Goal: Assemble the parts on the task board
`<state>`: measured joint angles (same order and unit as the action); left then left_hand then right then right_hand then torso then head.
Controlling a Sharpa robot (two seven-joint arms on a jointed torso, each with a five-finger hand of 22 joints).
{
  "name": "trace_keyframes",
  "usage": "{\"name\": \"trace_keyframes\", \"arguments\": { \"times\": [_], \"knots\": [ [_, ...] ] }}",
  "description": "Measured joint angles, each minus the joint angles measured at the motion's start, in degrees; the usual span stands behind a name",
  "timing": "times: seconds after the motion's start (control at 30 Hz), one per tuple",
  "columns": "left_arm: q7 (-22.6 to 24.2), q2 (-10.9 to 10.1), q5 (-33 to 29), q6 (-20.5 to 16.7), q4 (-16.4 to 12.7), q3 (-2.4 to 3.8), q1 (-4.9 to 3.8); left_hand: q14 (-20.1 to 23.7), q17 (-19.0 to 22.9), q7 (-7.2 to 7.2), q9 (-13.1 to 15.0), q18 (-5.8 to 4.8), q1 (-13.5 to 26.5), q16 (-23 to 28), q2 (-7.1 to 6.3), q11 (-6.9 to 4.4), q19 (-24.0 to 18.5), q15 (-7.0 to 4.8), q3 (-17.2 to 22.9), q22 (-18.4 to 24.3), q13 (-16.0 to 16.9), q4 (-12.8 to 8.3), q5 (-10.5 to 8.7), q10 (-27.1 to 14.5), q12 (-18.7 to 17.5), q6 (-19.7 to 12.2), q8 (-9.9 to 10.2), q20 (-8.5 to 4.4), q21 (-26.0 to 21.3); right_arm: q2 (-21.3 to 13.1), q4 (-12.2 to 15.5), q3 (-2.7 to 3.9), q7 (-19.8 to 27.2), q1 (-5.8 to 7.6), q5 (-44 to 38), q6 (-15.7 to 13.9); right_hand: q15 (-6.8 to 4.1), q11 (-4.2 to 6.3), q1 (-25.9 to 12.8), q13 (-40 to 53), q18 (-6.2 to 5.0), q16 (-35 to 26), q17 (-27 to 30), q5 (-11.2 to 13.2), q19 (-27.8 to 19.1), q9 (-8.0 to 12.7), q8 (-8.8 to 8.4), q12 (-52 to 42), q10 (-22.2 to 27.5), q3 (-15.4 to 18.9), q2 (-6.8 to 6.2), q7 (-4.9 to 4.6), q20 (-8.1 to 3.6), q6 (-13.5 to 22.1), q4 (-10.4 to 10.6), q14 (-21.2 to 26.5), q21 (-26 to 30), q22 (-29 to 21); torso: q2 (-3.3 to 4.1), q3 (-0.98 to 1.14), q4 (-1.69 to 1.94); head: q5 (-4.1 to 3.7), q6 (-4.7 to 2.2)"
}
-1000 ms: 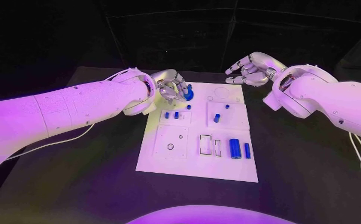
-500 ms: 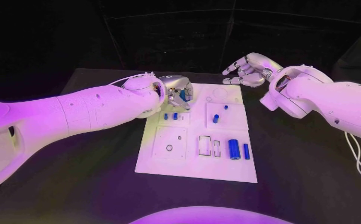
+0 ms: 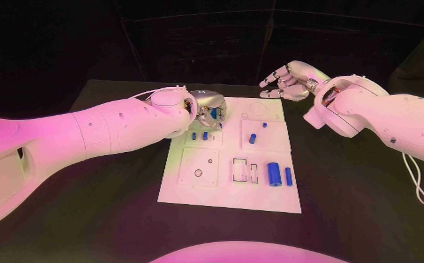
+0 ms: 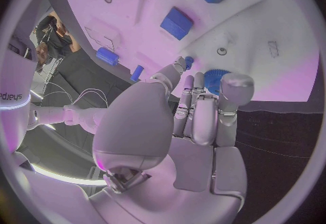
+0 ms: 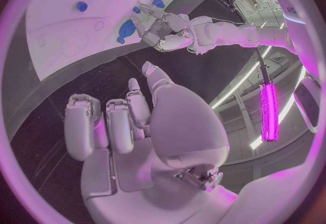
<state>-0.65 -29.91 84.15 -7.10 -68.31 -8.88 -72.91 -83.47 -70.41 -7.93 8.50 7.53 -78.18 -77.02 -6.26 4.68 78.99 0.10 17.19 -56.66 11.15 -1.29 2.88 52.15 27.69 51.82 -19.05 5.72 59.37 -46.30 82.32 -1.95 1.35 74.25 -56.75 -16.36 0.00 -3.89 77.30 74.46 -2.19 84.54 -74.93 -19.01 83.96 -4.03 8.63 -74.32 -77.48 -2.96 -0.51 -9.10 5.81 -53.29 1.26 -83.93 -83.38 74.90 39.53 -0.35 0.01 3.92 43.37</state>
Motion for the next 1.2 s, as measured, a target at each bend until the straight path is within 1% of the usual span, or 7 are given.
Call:
{"name": "trace_keyframes", "arguments": {
  "times": [0.1,0.4,0.47,0.67,0.83,1.17,1.2],
  "knots": [
    [-0.1,0.3,0.3,0.4,0.2,0.0,0.12,-0.2,-0.1,0.27,-0.2,0.0,0.0,-0.4,0.0,-0.08,0.0,-0.19,0.9,-0.7,-0.5,-0.1,0.0,0.9,-0.4,0.8,0.3,0.0,0.6,0.1,0.0,0.0,0.0,0.0,0.0,0.0,0.0,0.0,0.0,0.0,0.0,0.0,0.0,0.0,0.0,0.0,0.0,0.0,0.0,0.0,0.0,0.0,0.0,0.0,0.0,0.0,0.0,0.0,0.0,0.0,0.03,-0.28,0.18],
    [-0.4,1.0,0.9,1.5,1.0,-0.03,0.38,-0.4,-0.6,0.45,-1.0,0.0,-0.1,-1.2,0.52,-0.49,0.8,-0.39,3.4,-3.6,-2.0,-0.6,0.0,3.6,-1.6,2.9,1.2,-0.37,3.3,0.1,-0.1,0.0,0.0,0.0,0.0,0.0,0.0,0.0,0.0,0.0,0.0,0.0,0.0,0.0,0.0,0.0,0.29,0.0,0.0,0.2,0.0,0.0,0.0,0.0,0.2,0.0,0.0,0.0,0.0,0.0,0.03,-0.3,0.24],
    [-0.4,1.1,1.0,1.7,1.1,-0.03,0.42,-0.4,-0.6,0.6,-1.2,-0.85,-0.1,-1.3,0.52,-0.64,0.8,-0.39,3.9,-4.1,-2.4,-0.6,0.0,4.2,-2.1,3.2,1.7,-0.37,3.6,0.1,-0.1,0.0,0.0,0.0,0.0,0.0,0.0,0.0,0.0,0.0,0.0,0.0,0.0,0.0,0.0,0.0,0.3,0.0,0.0,0.2,0.0,0.0,0.0,0.0,0.2,0.0,0.0,0.0,-0.02,0.0,0.07,-0.31,0.24],
    [-0.5,1.4,1.1,2.0,1.4,0.02,0.42,-0.4,-0.6,0.8,-1.6,-0.86,0.2,-1.8,0.78,-0.8,1.2,-0.39,5.4,-6.1,-3.4,-1.1,0.0,6.2,-3.0,4.6,2.2,-0.41,5.6,0.3,-0.1,0.0,0.0,0.0,0.0,0.0,0.0,0.0,0.0,0.0,0.0,0.0,0.0,0.0,0.0,0.0,0.29,0.0,0.0,0.2,0.0,0.0,0.0,0.0,0.2,0.0,0.0,0.0,-0.03,0.0,0.1,-0.28,0.31],
    [-0.6,1.7,1.1,2.1,1.7,0.05,0.45,-0.6,-0.8,0.79,-1.8,-0.86,-0.6,-2.2,1.58,-1.29,1.5,-0.6,7.3,-7.7,-4.1,-2.1,-0.01,8.1,-4.0,6.1,2.9,-0.71,6.9,0.3,-0.1,0.0,0.0,0.0,0.0,0.0,0.0,0.0,0.0,0.0,0.0,0.0,0.0,0.0,0.0,0.0,0.29,0.0,0.0,0.2,0.0,0.0,0.0,0.0,0.2,0.0,0.0,0.0,-0.04,-0.01,0.1,-0.22,0.3],
    [-0.5,1.1,1.2,1.5,1.0,0.08,0.59,-0.6,-0.9,0.73,-2.1,-0.85,-1.0,-2.4,1.91,-1.22,1.7,-0.6,8.9,-9.2,-4.8,-3.1,-0.01,9.6,-5.1,7.0,3.7,-0.9,8.0,0.4,-0.2,0.0,0.0,0.0,0.0,0.0,0.0,0.0,0.0,0.0,0.0,0.0,0.0,0.0,0.0,0.0,0.29,0.0,0.0,0.2,0.0,0.0,0.0,0.0,0.2,0.0,0.0,0.0,-0.04,-0.02,0.1,-0.25,0.07],
    [-0.5,0.8,1.2,1.3,0.8,0.09,0.64,-0.6,-0.9,0.73,-2.1,-1.45,-1.0,-2.5,1.91,-1.22,1.7,-0.6,9.1,-9.4,-4.8,-3.3,-0.01,9.6,-5.3,7.1,3.8,-0.9,8.3,0.4,-0.2,0.0,0.0,0.0,0.0,0.0,0.0,0.0,0.0,0.0,0.0,0.0,0.0,0.0,0.0,0.0,0.29,0.0,0.0,0.2,0.0,0.0,0.0,0.0,0.2,0.0,0.0,0.0,-0.04,-0.02,0.1,-0.27,0.05]
  ]
}}
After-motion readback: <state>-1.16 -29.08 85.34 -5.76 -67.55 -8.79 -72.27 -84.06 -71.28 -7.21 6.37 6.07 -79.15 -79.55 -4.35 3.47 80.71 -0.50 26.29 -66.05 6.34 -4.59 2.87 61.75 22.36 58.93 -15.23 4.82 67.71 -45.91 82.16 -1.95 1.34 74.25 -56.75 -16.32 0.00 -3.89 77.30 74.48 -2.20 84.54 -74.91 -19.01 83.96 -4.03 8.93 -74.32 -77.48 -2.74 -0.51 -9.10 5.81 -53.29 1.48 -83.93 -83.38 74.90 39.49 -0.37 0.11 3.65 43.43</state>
